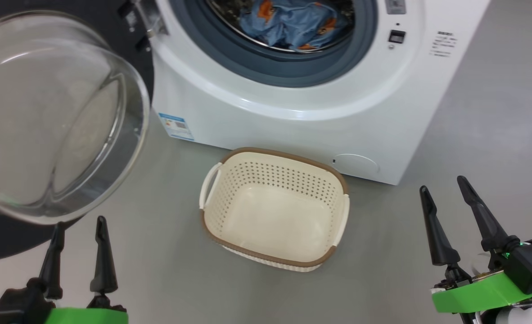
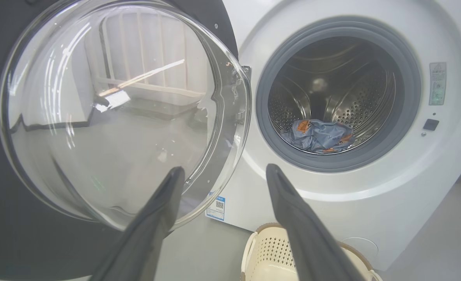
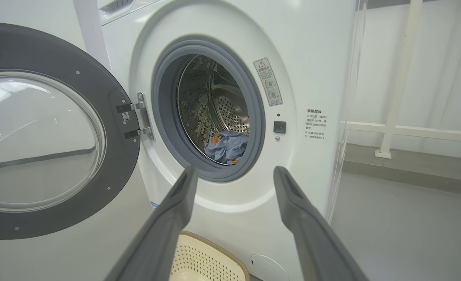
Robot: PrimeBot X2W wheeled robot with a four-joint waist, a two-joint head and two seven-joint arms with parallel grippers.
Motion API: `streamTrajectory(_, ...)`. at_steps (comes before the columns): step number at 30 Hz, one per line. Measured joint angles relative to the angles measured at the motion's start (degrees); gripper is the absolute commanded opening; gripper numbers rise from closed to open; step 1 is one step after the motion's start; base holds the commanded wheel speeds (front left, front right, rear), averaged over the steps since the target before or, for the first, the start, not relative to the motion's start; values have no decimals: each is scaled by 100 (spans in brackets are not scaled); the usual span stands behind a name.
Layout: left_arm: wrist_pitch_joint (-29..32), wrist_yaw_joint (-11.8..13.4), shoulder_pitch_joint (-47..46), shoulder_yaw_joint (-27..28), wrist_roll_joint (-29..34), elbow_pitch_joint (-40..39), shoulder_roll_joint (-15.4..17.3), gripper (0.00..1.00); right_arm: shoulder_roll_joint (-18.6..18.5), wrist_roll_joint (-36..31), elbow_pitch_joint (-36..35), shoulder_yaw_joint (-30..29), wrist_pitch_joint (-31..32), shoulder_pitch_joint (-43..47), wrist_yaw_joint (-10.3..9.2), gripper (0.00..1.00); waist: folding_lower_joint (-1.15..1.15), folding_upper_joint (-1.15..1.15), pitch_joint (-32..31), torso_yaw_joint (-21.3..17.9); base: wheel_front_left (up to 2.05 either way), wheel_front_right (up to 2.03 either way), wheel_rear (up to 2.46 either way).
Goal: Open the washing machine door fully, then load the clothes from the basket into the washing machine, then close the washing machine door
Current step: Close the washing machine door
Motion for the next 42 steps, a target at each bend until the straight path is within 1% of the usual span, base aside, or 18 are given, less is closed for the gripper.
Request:
streamTrajectory(5, 0, 0, 105, -2, -87, -30, -7, 100, -27, 0, 29, 133, 0, -3, 0, 100, 0, 0, -11, 295, 0, 0, 0)
streamTrajectory(13, 0, 0, 149, 15, -157, -37, -11, 100, -73, 1, 64, 186, 0, -3, 0, 100, 0, 0, -57, 759, 0, 0, 0)
streamTrajectory(20, 0, 0, 310, 40, -171, -41, -13, 100, -87, 1, 87, 291, 0, -3, 0, 100, 0, 0, -97, 1075, 0, 0, 0)
streamTrajectory(33, 0, 14, 313, 57, -299, -80, -14, 100, -141, 1, 103, 332, 0, -3, 0, 100, 0, 0, -55, 1422, 0, 0, 0)
streamTrajectory(42, 0, 100, 340, 107, -347, -190, -16, 100, -170, 23, 159, 505, 0, -51, 0, 100, 0, 0, -23, 1457, 0, 0, 0)
